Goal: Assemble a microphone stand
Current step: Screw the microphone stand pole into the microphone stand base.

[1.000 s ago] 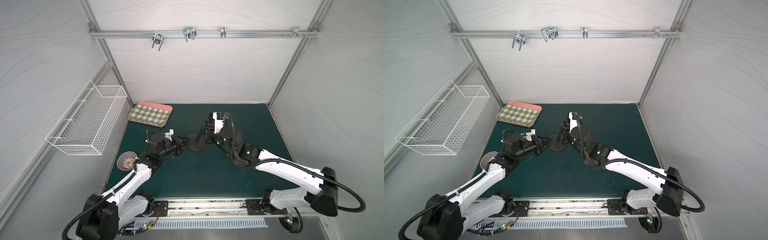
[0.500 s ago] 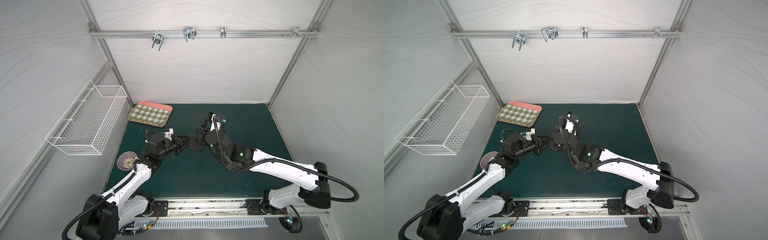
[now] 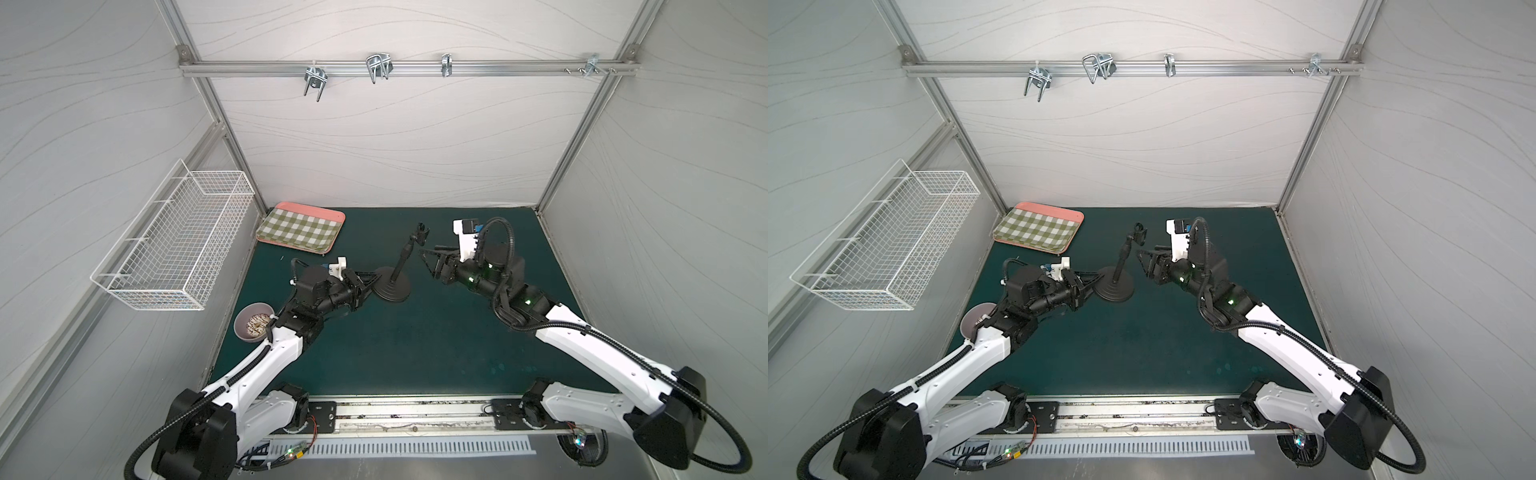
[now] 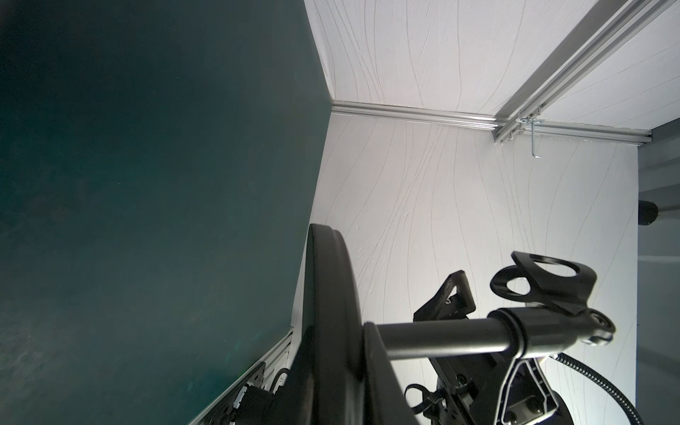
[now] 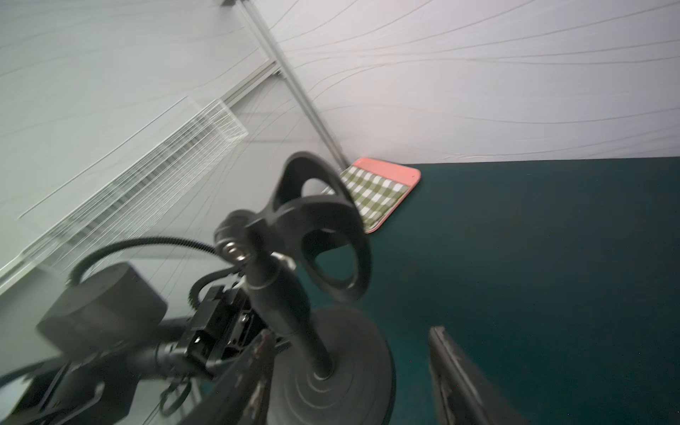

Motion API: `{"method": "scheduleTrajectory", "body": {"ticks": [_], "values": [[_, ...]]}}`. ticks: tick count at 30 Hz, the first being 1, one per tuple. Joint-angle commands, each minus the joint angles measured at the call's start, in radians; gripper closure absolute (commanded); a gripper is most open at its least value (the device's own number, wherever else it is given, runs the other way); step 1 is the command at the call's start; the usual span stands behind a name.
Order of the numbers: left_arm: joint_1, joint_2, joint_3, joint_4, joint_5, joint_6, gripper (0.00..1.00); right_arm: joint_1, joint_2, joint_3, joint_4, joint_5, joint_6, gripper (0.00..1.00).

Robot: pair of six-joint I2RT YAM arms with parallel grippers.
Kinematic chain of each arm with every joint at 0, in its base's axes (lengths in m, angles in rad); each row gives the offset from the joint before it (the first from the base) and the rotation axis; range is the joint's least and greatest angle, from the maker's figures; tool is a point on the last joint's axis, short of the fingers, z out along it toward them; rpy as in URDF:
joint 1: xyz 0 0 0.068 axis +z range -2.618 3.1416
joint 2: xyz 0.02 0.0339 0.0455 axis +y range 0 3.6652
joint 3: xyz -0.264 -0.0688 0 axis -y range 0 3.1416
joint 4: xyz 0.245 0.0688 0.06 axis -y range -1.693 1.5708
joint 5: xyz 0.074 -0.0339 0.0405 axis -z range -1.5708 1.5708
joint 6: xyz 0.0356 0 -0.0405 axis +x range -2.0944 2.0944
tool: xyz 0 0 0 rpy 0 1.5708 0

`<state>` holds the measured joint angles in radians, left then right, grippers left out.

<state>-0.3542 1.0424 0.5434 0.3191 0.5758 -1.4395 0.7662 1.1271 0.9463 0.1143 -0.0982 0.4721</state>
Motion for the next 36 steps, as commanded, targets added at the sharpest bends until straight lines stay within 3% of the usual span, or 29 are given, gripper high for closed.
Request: {"method": "scheduleTrajectory", "body": {"ticks": [1,4,13,16,19,22,25,28,31,36], "values": [[-0.002,-0.021,0.058,0.113,0.018,-0.013,1.0,-0.03,0.04,0.019,0.119,-0.299,-0.084,0.35],[-0.002,-0.023,0.058,0.113,0.019,-0.013,1.0,-0.053,0.083,0.044,0.149,-0.407,-0.102,0.37],[-0.002,-0.033,0.057,0.113,0.021,-0.013,1.0,-0.072,0.187,0.125,0.149,-0.412,-0.156,0.45],[-0.001,-0.036,0.055,0.113,0.019,-0.013,1.0,-0.075,0.219,0.138,0.196,-0.462,-0.137,0.51],[-0.002,-0.037,0.053,0.113,0.021,-0.014,1.0,-0.075,0.246,0.166,0.191,-0.472,-0.123,0.63],[-0.002,-0.039,0.053,0.113,0.017,-0.012,1.0,-0.069,0.244,0.168,0.17,-0.41,-0.09,0.72],[-0.002,-0.038,0.053,0.113,0.015,-0.013,0.99,-0.015,0.202,0.152,0.112,-0.206,-0.073,0.77],[0.0,-0.036,0.053,0.113,0.016,-0.013,1.0,0.1,0.157,0.153,0.01,0.128,-0.036,0.85],[0.0,-0.035,0.051,0.113,0.013,-0.014,1.0,0.226,0.138,0.169,-0.081,0.494,0.076,0.81],[0.0,-0.033,0.052,0.113,0.014,-0.014,1.0,0.397,0.178,0.226,-0.102,0.814,0.161,0.77]]}}
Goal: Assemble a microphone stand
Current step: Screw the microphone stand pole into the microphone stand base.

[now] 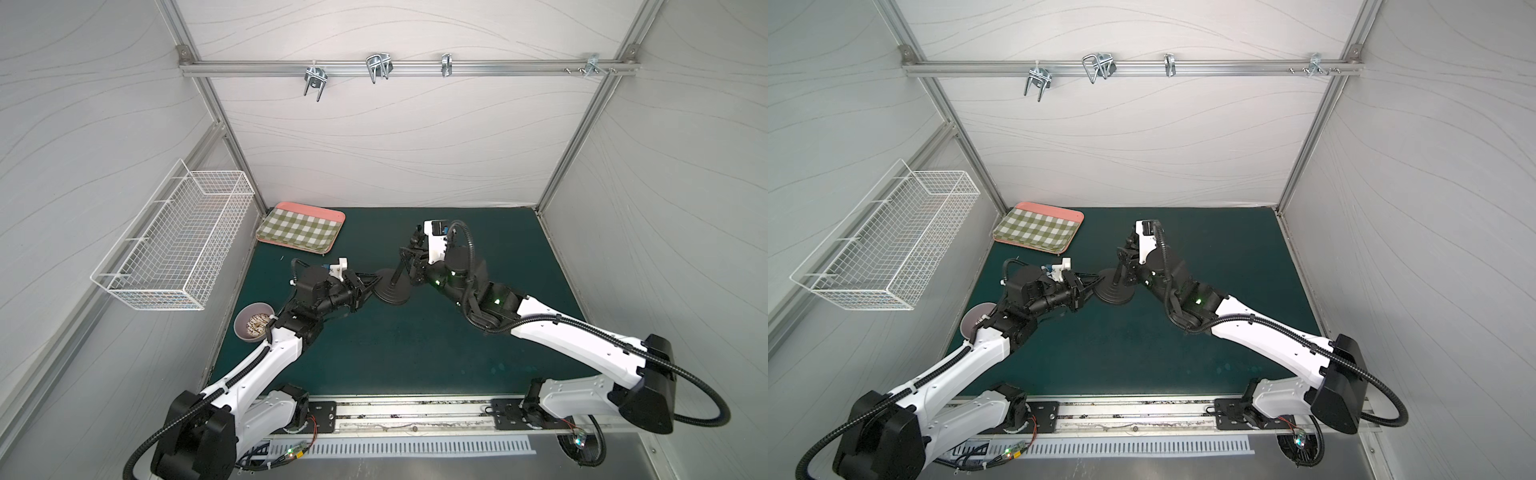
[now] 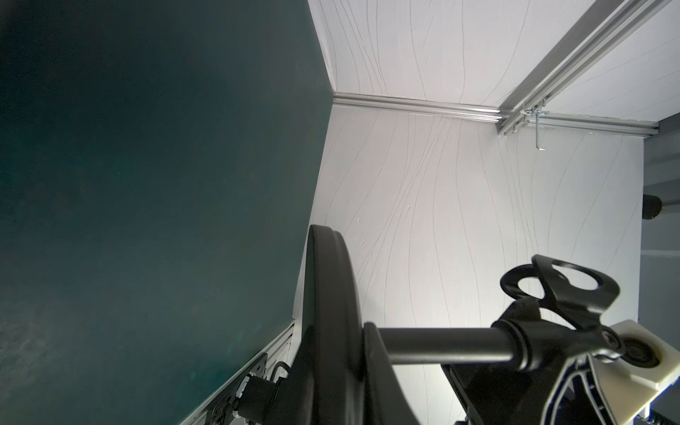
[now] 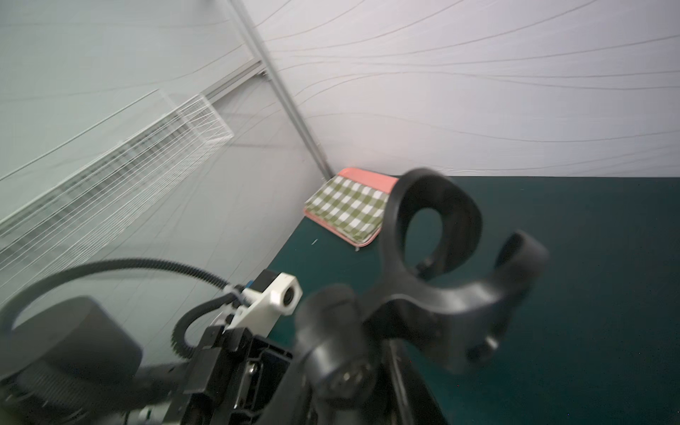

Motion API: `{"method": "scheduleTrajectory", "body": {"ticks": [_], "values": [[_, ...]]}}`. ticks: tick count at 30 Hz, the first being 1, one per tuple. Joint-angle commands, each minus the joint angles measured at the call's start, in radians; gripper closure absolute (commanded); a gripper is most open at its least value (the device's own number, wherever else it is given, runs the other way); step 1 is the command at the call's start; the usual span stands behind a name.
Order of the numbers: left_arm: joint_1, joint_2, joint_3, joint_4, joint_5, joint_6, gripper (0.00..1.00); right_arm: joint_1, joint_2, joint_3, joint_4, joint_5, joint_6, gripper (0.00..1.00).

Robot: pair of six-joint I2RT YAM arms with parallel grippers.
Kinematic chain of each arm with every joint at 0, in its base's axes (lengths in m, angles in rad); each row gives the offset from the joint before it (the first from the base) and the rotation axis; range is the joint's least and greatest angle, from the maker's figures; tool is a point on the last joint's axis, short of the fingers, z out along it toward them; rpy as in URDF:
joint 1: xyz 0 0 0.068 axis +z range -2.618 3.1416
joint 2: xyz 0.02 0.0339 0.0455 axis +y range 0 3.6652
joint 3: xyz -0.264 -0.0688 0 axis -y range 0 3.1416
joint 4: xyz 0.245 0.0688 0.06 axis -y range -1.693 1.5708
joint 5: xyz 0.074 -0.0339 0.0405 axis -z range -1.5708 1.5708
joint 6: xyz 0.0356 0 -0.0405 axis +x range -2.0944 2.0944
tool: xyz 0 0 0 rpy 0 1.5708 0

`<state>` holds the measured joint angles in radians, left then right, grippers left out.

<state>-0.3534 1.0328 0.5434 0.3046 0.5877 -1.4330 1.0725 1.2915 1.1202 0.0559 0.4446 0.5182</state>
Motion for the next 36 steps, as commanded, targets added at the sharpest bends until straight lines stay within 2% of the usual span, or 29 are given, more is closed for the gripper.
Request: {"method": "scheduleTrajectory", "body": {"ticks": [1,4,7,11,14,18,19,23,27,30,36], "values": [[-0.001,-0.023,0.051,0.128,0.002,-0.021,1.0,0.118,0.03,0.077,-0.061,0.334,0.129,0.76],[0.0,-0.025,0.053,0.128,0.003,-0.021,1.0,0.165,0.088,0.168,-0.157,0.434,0.197,0.71],[0.0,-0.025,0.053,0.128,0.005,-0.019,1.0,0.177,0.103,0.21,-0.205,0.417,0.216,0.58],[0.002,-0.02,0.053,0.128,0.003,-0.02,1.0,0.168,0.034,0.153,-0.189,0.358,0.193,0.4],[0.002,-0.014,0.056,0.128,0.01,-0.025,1.0,0.12,-0.06,0.052,-0.122,0.174,0.097,0.35],[0.002,-0.016,0.058,0.128,0.01,-0.023,1.0,-0.051,-0.182,-0.128,0.035,-0.261,-0.019,0.32],[0.002,-0.017,0.058,0.128,0.009,-0.022,1.0,-0.084,-0.189,-0.146,0.052,-0.324,-0.03,0.32],[0.002,-0.023,0.056,0.128,0.009,-0.021,1.0,-0.211,-0.178,-0.149,0.06,-0.599,-0.114,0.33],[0.004,-0.024,0.056,0.128,0.01,-0.018,1.0,-0.263,-0.129,-0.123,0.111,-0.81,-0.185,0.35],[0.004,-0.023,0.056,0.128,0.011,-0.019,1.0,-0.283,-0.087,-0.092,0.131,-0.873,-0.21,0.36],[0.004,-0.031,0.053,0.128,0.011,-0.019,1.0,-0.298,-0.027,-0.045,0.123,-0.838,-0.231,0.39]]}}
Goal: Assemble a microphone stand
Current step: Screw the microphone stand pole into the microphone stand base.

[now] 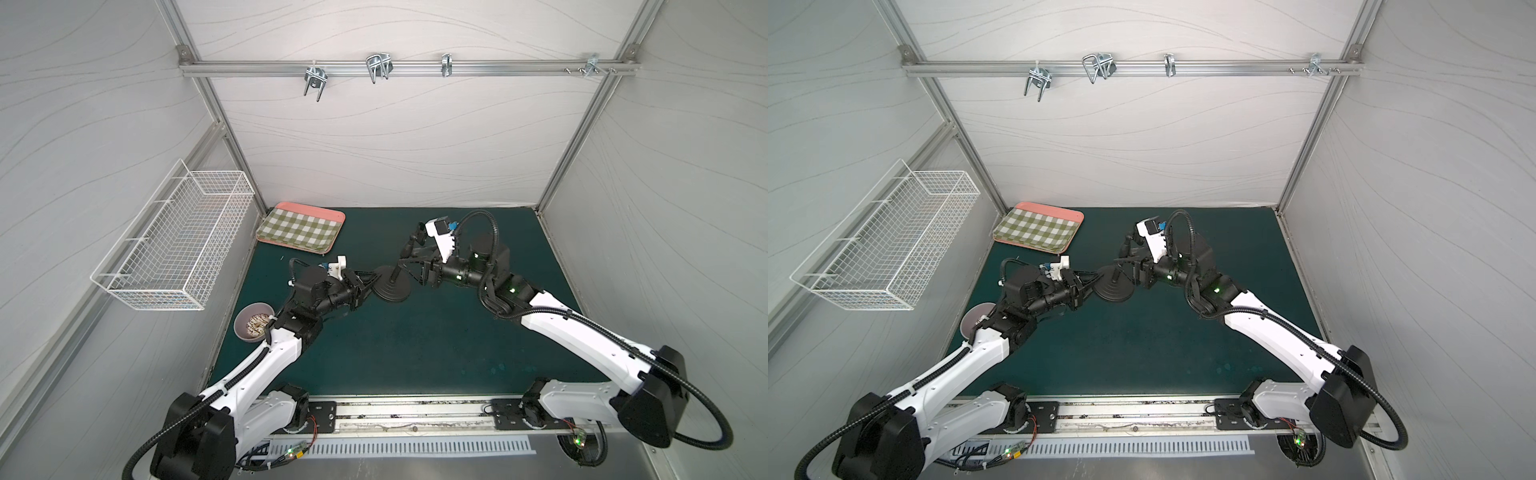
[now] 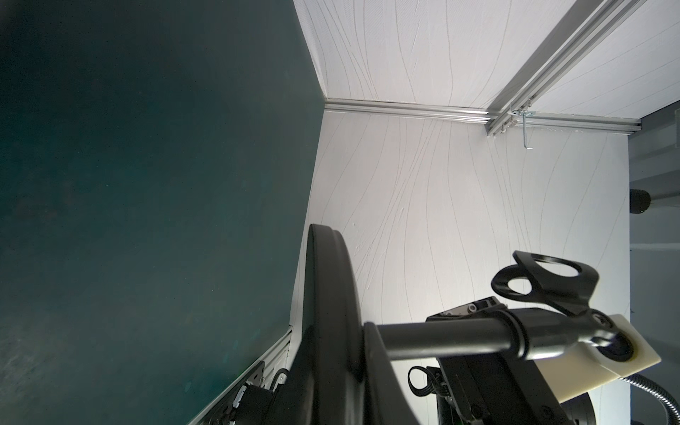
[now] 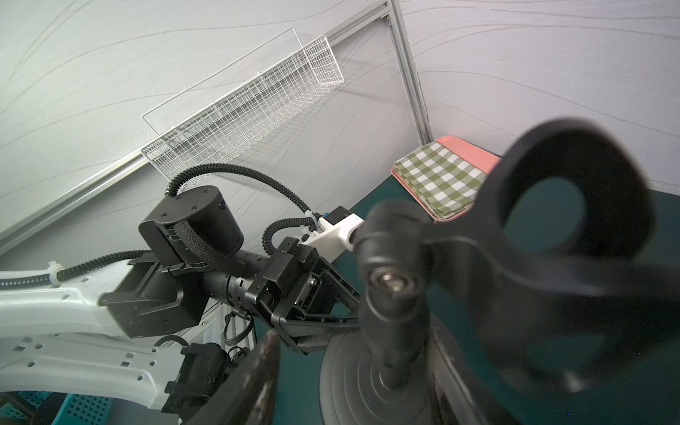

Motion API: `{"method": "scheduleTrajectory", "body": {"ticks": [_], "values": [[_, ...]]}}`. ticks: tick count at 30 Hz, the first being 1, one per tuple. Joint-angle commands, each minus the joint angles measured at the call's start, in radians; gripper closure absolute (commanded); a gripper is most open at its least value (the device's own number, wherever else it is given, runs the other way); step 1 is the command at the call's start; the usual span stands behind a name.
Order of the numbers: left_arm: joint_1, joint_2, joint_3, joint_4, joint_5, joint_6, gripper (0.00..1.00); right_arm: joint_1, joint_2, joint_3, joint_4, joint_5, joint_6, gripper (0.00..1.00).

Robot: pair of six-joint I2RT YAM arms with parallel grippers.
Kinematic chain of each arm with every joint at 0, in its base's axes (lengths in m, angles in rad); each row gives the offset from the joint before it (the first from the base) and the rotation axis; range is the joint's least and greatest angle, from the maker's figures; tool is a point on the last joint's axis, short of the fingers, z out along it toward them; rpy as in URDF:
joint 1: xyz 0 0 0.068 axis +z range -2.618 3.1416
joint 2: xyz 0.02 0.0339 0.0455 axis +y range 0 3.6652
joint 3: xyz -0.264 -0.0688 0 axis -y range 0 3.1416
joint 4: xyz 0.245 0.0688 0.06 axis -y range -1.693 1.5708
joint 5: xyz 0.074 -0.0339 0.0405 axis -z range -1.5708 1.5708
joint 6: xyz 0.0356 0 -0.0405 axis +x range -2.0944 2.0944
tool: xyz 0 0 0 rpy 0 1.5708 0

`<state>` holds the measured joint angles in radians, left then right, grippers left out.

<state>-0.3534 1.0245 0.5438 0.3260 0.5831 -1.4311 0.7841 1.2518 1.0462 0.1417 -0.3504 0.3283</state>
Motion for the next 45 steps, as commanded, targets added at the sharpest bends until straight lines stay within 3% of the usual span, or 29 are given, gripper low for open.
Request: {"method": "scheduleTrajectory", "body": {"ticks": [1,6,12,15,18,19,21,27,30,34,36,39,40,42,45], "values": [[0.004,-0.024,0.051,0.107,0.016,-0.021,1.0,-0.012,0.017,0.029,0.046,-0.034,-0.042,0.4],[0.004,-0.026,0.05,0.107,0.015,-0.023,1.0,-0.025,0.04,0.042,0.071,-0.024,-0.044,0.5],[0.005,-0.029,0.049,0.107,0.016,-0.022,1.0,-0.036,0.06,0.061,0.066,-0.018,-0.043,0.74],[0.006,-0.028,0.049,0.107,0.014,-0.022,1.0,-0.019,0.054,0.054,0.062,0.057,0.027,0.82],[0.007,-0.026,0.05,0.107,0.012,-0.026,1.0,0.08,0.028,0.059,-0.007,0.351,0.064,0.9],[0.007,-0.026,0.051,0.107,0.011,-0.026,1.0,0.128,0.02,0.068,-0.04,0.492,0.085,0.86],[0.007,-0.024,0.051,0.107,0.011,-0.026,1.0,0.222,0.015,0.095,-0.113,0.733,0.163,0.88],[0.007,-0.021,0.05,0.107,0.013,-0.026,1.0,0.425,0.07,0.201,-0.148,1.13,0.26,0.77],[0.008,-0.021,0.047,0.107,0.011,-0.025,1.0,0.454,0.1,0.282,-0.257,1.21,0.36,0.76],[0.008,-0.016,0.048,0.107,0.011,-0.026,1.0,0.466,0.103,0.319,-0.332,1.233,0.428,0.61],[0.008,-0.012,0.051,0.107,0.011,-0.024,1.0,0.467,0.079,0.29,-0.329,1.212,0.435,0.47],[0.008,-0.006,0.055,0.107,0.013,-0.026,1.0,0.464,0.018,0.223,-0.316,1.172,0.394,0.29],[0.008,-0.005,0.056,0.108,0.016,-0.029,1.0,0.457,-0.006,0.191,-0.295,1.142,0.354,0.27],[0.008,-0.004,0.056,0.109,0.015,-0.028,1.0,0.427,-0.066,0.106,-0.237,1.041,0.268,0.25],[0.008,-0.006,0.054,0.111,0.018,-0.029,1.0,0.317,-0.159,-0.04,-0.11,0.721,0.128,0.27]]}}
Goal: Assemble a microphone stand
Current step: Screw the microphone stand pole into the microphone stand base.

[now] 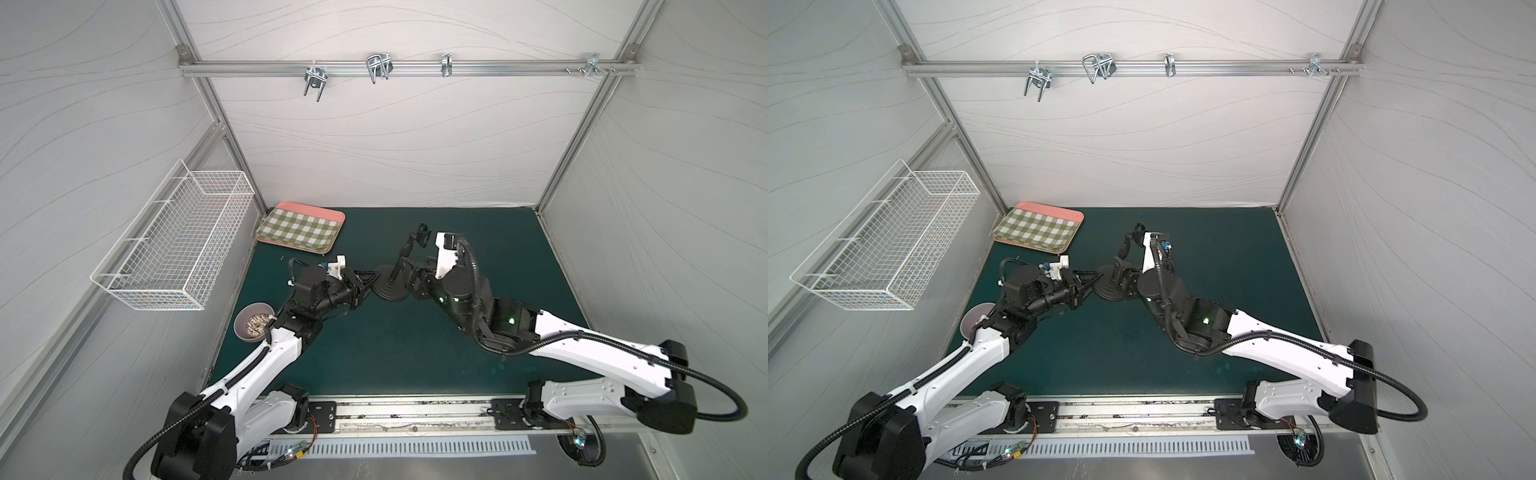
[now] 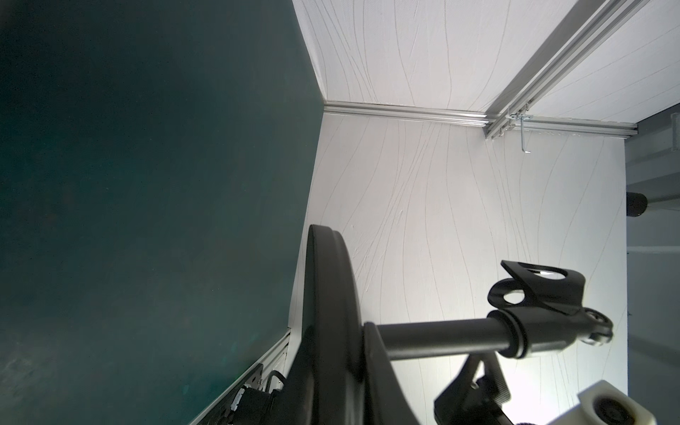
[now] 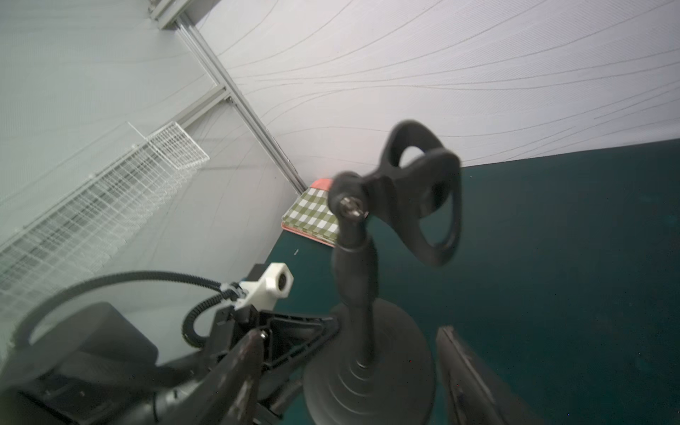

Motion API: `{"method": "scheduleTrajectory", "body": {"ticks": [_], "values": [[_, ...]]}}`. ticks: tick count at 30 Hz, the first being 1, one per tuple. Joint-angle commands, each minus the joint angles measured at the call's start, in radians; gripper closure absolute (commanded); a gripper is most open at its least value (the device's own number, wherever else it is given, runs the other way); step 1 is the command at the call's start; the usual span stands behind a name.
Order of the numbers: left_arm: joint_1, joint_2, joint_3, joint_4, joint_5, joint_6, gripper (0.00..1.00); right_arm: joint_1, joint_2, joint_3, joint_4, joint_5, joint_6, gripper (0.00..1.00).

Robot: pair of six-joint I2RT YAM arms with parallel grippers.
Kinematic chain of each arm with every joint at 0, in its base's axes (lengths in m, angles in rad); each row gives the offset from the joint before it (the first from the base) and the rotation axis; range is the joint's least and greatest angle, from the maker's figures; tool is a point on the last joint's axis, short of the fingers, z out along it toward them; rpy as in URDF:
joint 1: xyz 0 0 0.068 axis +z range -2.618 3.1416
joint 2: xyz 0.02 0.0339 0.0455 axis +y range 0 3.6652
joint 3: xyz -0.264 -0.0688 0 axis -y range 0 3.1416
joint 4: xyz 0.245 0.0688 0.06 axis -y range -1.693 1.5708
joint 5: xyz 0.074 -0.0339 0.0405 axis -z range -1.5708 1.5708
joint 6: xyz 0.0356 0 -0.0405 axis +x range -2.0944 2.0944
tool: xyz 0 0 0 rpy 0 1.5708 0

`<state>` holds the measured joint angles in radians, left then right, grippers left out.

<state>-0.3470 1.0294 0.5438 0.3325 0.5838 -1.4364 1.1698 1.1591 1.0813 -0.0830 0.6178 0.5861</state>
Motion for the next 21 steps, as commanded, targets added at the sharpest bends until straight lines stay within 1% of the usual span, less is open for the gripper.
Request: {"method": "scheduleTrajectory", "body": {"ticks": [1,3,5,7,8,11,14,20,21], "values": [[0.002,-0.012,0.055,0.104,0.018,-0.025,1.0,-0.122,-0.091,-0.115,0.156,-0.369,-0.165,0.28],[0.002,-0.018,0.053,0.1,0.017,-0.022,1.0,-0.233,-0.118,-0.172,0.226,-0.618,-0.218,0.29],[0.003,-0.025,0.053,0.1,0.015,-0.019,1.0,-0.352,-0.12,-0.192,0.277,-0.89,-0.26,0.29],[0.003,-0.026,0.051,0.1,0.015,-0.02,1.0,-0.42,-0.103,-0.191,0.311,-1.065,-0.309,0.31],[0.003,-0.028,0.051,0.1,0.017,-0.018,0.99,-0.439,-0.09,-0.178,0.314,-1.124,-0.339,0.32],[0.003,-0.031,0.05,0.1,0.016,-0.02,1.0,-0.471,-0.039,-0.131,0.3,-1.25,-0.409,0.35],[0.003,-0.035,0.051,0.1,0.017,-0.02,1.0,-0.481,0.02,-0.072,0.273,-1.314,-0.45,0.37],[0.003,-0.046,0.049,0.1,0.019,-0.022,1.0,-0.484,0.098,0.002,0.248,-1.286,-0.494,0.43],[0.003,-0.048,0.05,0.066,0.017,-0.021,1.0,-0.487,0.108,0.015,0.236,-1.273,-0.498,0.44]]}}
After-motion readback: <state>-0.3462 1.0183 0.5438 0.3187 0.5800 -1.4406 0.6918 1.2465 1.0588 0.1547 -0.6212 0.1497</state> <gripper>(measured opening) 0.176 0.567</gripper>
